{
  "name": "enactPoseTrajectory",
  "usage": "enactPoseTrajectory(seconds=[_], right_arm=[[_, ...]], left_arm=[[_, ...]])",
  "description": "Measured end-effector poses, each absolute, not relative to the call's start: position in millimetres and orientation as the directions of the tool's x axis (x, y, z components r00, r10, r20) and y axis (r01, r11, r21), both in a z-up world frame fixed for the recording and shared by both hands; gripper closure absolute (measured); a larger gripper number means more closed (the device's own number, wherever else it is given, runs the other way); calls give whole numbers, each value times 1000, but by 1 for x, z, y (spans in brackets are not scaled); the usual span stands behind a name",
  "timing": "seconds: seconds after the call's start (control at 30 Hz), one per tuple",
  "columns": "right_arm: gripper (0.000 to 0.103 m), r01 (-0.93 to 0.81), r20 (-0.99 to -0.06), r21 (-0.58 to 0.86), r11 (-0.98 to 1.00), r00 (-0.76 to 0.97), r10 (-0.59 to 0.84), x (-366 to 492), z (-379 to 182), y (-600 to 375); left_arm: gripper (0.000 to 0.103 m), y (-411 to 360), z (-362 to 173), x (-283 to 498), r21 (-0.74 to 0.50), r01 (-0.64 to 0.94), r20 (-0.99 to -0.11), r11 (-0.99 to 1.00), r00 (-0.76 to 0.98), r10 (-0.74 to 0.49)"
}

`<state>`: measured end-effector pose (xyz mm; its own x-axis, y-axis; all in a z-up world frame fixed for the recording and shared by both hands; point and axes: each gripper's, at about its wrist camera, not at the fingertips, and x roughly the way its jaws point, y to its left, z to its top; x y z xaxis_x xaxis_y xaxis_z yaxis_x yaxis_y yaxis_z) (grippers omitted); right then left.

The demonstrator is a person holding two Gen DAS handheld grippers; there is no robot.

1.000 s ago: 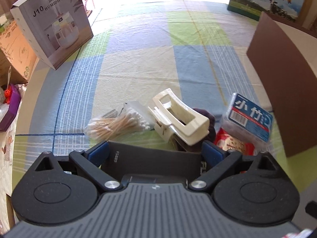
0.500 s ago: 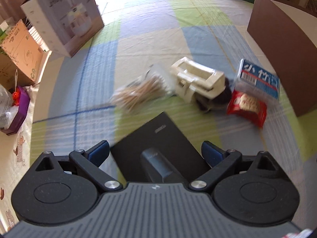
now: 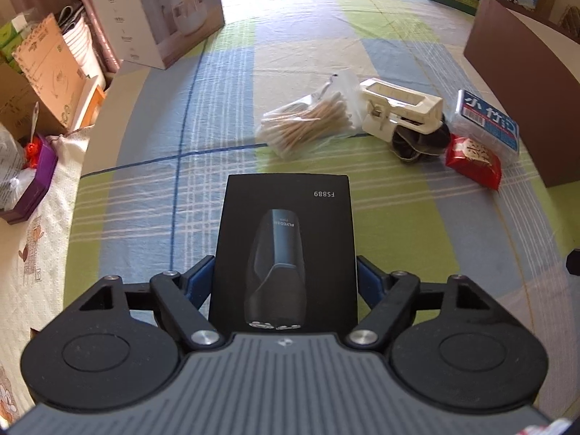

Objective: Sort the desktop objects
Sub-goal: 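Grasp the black shaver box with the left tool while the right tool grasps the red snack packet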

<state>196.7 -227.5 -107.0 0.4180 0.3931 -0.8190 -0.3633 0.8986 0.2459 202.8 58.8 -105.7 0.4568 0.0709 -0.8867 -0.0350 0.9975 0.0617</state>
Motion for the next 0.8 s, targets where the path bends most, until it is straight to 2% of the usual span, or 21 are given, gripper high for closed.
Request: enactPoseTrajectory(seconds=[0.1, 0.13, 0.17, 0.27, 0.37, 0.6, 0.8], right_arm=[[3, -434, -790, 232, 871, 438, 429, 196, -106, -208], [10, -461, -778, 223, 859, 447, 442, 196, -105, -202], [22, -493, -768, 209, 845, 452, 454, 197, -105, -194], [42, -562, -753, 164, 811, 460, 471, 204, -108, -173], [53, -597, -737, 131, 791, 475, 481, 215, -112, -158], [56, -659, -731, 16, 752, 505, 459, 238, -121, -136], [56, -699, -754, -16, 715, 478, 450, 252, -137, -127]], left_arm=[[26, 71, -105, 202, 63, -86, -886, 994, 453, 95], [26, 77, -105, 202, 64, -99, -887, 993, 450, 102], [26, 81, -105, 202, 65, -109, -888, 992, 447, 107], [26, 93, -105, 201, 62, -144, -891, 988, 438, 120], [26, 102, -105, 199, 61, -165, -892, 984, 434, 128], [26, 112, -103, 190, 54, -177, -896, 983, 427, 126], [26, 109, -103, 181, 54, -164, -900, 985, 420, 119]])
